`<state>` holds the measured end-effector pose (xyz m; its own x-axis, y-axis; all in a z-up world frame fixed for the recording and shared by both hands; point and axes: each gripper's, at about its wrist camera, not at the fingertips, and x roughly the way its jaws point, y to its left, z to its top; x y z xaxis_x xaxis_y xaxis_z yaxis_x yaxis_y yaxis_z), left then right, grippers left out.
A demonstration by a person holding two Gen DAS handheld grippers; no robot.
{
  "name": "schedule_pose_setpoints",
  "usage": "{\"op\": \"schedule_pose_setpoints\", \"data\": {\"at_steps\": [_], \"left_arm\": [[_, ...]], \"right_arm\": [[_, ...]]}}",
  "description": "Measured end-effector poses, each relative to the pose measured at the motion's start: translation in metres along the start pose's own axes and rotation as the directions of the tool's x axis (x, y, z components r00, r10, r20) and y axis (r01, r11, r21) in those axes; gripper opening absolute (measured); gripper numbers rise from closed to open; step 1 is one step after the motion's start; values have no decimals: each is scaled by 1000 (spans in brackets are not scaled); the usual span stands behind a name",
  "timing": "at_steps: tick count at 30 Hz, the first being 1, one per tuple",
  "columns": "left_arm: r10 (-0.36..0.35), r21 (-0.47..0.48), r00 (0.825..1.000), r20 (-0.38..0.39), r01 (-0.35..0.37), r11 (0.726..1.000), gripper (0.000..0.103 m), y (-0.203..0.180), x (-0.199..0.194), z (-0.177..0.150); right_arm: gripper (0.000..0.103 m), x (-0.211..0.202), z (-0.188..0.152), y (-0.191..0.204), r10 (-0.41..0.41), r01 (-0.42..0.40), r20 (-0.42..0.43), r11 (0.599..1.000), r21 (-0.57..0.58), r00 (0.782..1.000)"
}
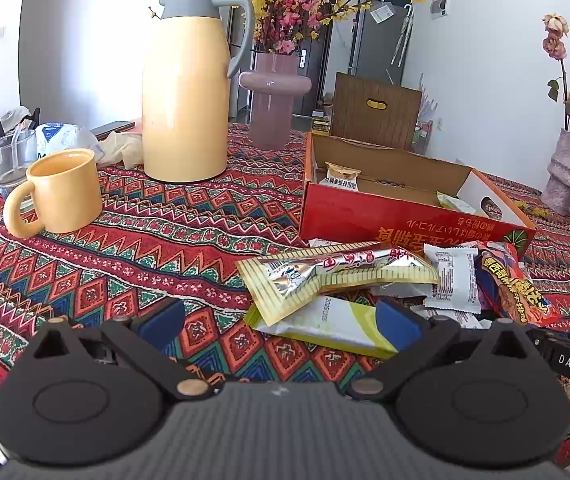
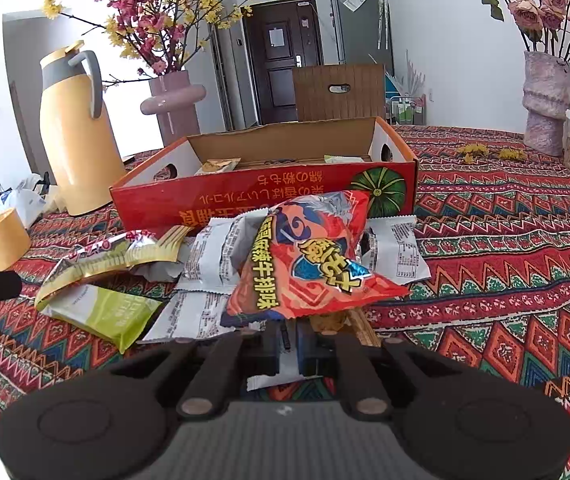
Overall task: Organize snacks
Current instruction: 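Close the right tool on a white printed packet in the pile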
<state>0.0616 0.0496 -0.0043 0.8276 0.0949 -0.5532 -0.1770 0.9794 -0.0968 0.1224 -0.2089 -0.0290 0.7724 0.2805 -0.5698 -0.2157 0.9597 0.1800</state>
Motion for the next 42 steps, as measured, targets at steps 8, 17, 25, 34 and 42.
{"op": "schedule_pose_setpoints", "data": {"at_steps": [8,17,25,34,42], "left_arm": [[12,-3,1000,-17,-12,1000,103,2,3,-1],[12,-4,1000,-26,-12,1000,103,2,5,-2],[14,-7,999,-33,-14,1000,103,4,4,-5],[5,3,999,-41,-5,1000,103,1,5,-7],[0,16,999,-45,0,1000,103,-5,1,-10]], "right_arm": [[66,8,1,4,-52,51,-15,995,-86,999],[86,30,-3,-2,-64,58,-65,994,-96,996],[56,18,-7,1,-46,43,-31,994,-104,998],[30,-2,-8,2,-7,9,17,996,-89,1000],[10,-21,-10,7,43,-39,52,996,-85,998]]}}
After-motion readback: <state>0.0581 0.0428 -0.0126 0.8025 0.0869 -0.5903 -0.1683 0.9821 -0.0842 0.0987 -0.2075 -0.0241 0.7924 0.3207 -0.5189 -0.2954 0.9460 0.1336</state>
